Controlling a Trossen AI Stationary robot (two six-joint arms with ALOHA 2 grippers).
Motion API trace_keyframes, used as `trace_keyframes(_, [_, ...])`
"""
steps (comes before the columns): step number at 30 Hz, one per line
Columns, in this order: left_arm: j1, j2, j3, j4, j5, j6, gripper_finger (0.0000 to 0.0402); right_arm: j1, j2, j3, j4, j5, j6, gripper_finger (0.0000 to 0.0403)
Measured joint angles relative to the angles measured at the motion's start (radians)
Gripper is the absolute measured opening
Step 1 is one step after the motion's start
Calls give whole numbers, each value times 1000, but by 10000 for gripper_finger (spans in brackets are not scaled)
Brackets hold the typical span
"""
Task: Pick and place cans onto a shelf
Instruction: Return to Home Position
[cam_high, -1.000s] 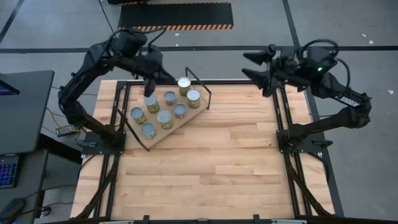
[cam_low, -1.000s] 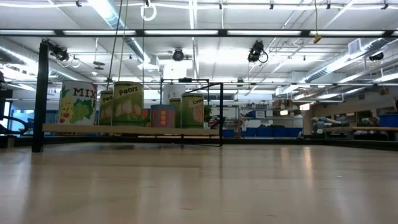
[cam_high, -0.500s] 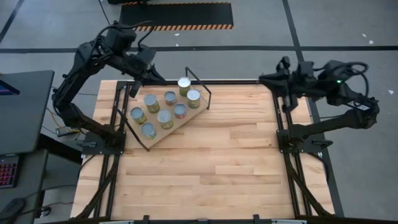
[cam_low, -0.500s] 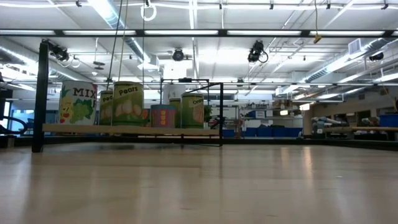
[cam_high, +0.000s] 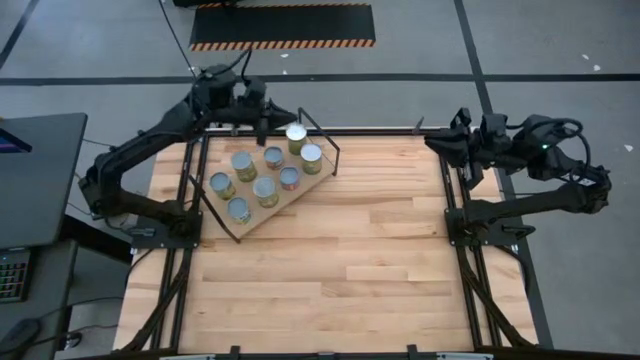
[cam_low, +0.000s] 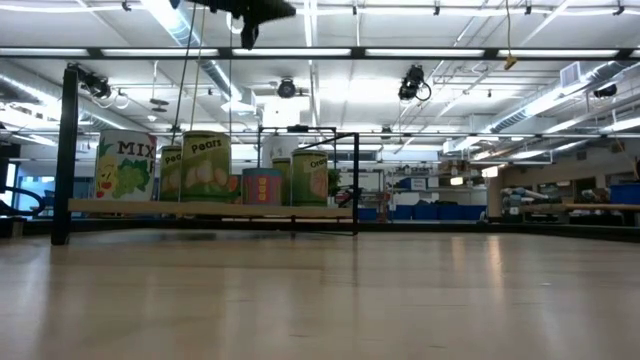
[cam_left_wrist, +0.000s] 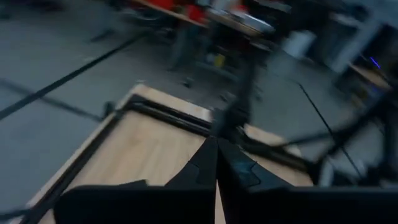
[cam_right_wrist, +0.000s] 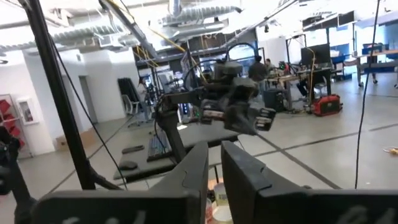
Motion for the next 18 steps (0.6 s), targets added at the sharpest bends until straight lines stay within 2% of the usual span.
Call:
trace_keyframes(3, [0, 10, -32, 58, -123, -117, 15, -3, 0, -21, -2, 16, -85, 55])
trace_keyframes(8, [-1, 34, -35, 53, -343, -303, 22, -23, 0, -67, 1, 133, -206, 54])
trace_keyframes(11, [-4, 33, -34, 46, -403, -236, 22, -39, -4, -98, 21, 140, -250, 55])
trace_keyframes(18, [-64, -33, -34, -14, -539, -1, 23, -49, -90, -132, -20, 10, -260, 54])
